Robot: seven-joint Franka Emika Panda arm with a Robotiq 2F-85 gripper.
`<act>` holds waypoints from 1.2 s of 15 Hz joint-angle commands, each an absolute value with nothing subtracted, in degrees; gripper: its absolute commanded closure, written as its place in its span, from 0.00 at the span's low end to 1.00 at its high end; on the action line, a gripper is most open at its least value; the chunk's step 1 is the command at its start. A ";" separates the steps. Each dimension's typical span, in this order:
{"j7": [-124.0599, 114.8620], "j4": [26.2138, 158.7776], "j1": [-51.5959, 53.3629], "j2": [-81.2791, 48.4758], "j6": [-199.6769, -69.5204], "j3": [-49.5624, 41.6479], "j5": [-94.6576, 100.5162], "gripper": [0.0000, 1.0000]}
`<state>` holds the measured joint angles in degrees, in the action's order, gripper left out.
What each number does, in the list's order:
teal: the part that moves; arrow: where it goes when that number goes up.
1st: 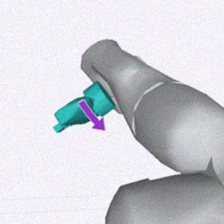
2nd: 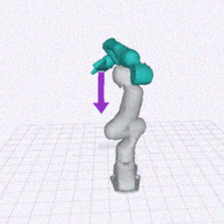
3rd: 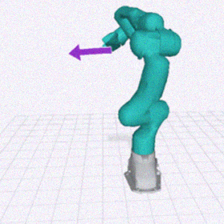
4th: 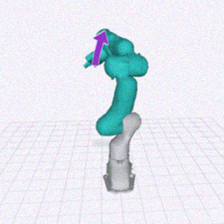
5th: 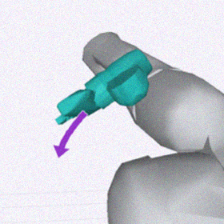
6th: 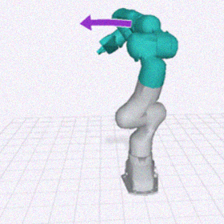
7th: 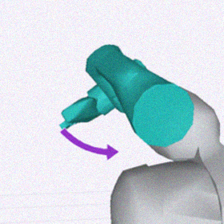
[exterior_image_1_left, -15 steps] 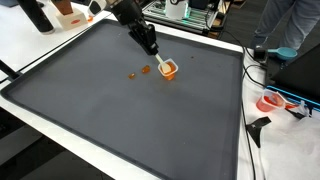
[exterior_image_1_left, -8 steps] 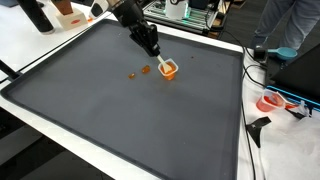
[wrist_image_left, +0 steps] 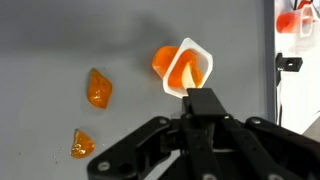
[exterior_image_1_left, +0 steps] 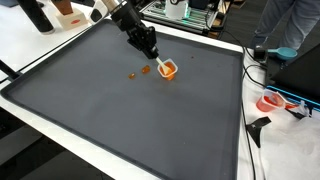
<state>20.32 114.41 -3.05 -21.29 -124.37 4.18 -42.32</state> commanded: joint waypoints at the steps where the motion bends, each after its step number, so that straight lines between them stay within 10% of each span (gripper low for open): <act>1: 26.30 114.46 -5.18 -22.02 -122.89 5.06 -45.93 0.97; 18: 41.60 113.75 -8.31 -24.74 -116.17 3.43 -53.09 0.97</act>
